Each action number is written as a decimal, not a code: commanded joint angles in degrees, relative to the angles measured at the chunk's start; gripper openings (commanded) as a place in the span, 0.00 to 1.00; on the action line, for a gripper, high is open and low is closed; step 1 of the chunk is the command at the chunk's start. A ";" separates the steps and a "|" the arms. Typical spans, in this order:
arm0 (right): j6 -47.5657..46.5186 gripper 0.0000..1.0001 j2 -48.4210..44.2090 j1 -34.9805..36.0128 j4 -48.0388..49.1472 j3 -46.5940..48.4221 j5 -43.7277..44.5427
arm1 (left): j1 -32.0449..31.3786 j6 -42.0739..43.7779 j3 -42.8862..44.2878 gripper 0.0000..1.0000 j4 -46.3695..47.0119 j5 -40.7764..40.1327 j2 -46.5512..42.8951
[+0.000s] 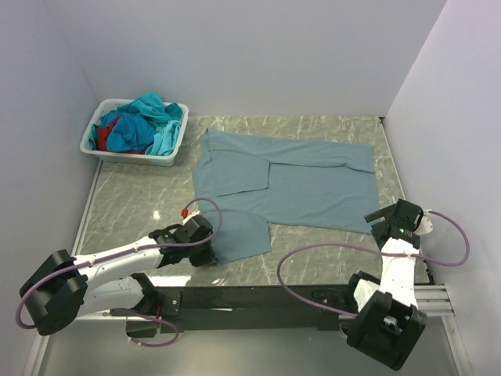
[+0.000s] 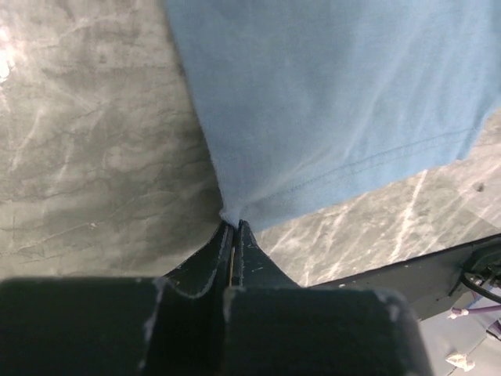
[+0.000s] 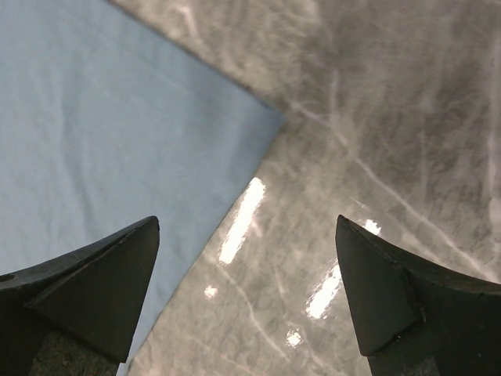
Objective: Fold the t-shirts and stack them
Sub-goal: Fold the tshirt
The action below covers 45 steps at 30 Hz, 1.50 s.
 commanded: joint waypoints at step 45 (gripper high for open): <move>-3.65 0.00 14.04 -2.93 10.77 5.40 -5.46 | 12.67 12.36 26.52 0.01 6.23 4.66 6.43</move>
